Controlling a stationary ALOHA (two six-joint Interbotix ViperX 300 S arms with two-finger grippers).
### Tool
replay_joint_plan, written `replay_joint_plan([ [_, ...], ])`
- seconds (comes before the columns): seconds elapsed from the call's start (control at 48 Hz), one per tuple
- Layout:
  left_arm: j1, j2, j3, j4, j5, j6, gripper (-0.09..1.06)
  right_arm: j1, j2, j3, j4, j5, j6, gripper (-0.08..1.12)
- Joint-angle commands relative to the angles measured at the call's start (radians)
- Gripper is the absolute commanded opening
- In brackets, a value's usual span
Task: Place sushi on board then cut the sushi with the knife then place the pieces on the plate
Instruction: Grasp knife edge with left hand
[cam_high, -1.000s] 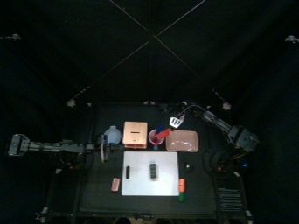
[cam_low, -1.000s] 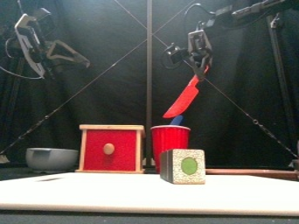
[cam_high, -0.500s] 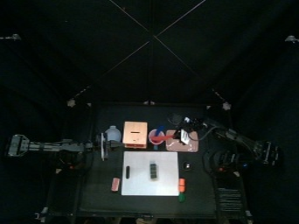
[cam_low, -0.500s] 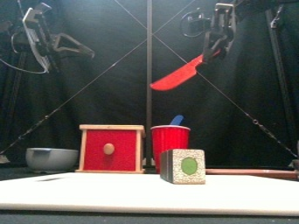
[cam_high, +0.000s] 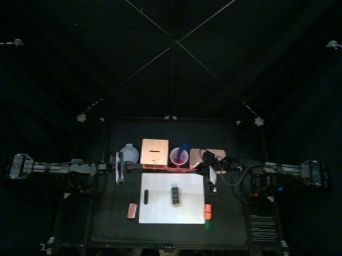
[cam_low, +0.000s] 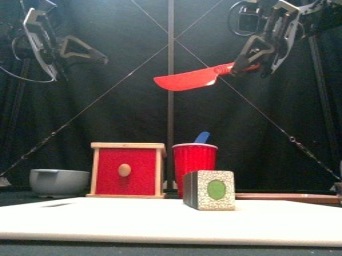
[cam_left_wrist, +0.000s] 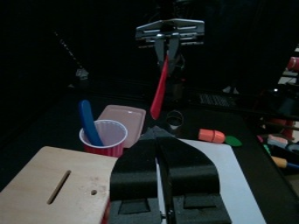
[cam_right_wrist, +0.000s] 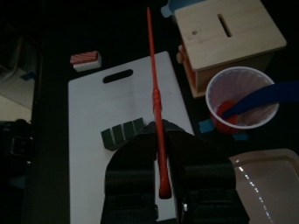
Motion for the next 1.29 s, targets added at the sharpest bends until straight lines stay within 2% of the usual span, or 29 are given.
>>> replay_joint_plan([
  [0.021, -0.011, 0.014, -0.014, 0.006, 0.005, 0.0, 0.42, 0.037, 0.015, 0.031, -0.034, -0.066, -0.003, 0.31],
  [0.146, -0.064, 0.043, -0.025, 0.008, 0.025, 0.003, 0.64, 0.066, 0.037, 0.067, -0.044, -0.132, -0.003, 0.31],
  [0.25, -0.097, 0.077, -0.044, 0.008, 0.035, 0.003, 0.81, 0.08, 0.051, 0.089, -0.038, -0.19, -0.003, 0.31],
  [0.333, -0.112, 0.11, -0.067, 0.006, 0.043, 0.005, 0.93, 0.086, 0.06, 0.1, -0.038, -0.224, -0.002, 0.31],
  [0.438, -0.115, 0.163, -0.106, 0.008, 0.077, 0.005, 1.03, 0.1, 0.08, 0.104, -0.038, -0.25, -0.002, 0.31],
  [0.521, -0.112, 0.202, -0.135, 0.005, 0.123, 0.005, 1.03, 0.115, 0.095, 0.101, -0.038, -0.258, -0.002, 0.31],
  [0.729, -0.103, 0.316, -0.233, -0.005, 0.281, 0.003, 1.03, 0.132, 0.138, 0.094, -0.037, -0.261, -0.002, 0.31],
  [0.875, -0.107, 0.413, -0.305, -0.005, 0.354, 0.002, 1.03, 0.137, 0.156, 0.087, -0.032, -0.265, -0.002, 0.31],
  [1.042, -0.115, 0.508, -0.368, -0.005, 0.387, 0.002, 1.03, 0.146, 0.173, 0.081, -0.025, -0.265, -0.002, 0.31],
  [1.292, -0.118, 0.612, -0.428, -0.006, 0.39, 0.002, 1.02, 0.164, 0.187, 0.08, -0.006, -0.265, -0.002, 0.31],
])
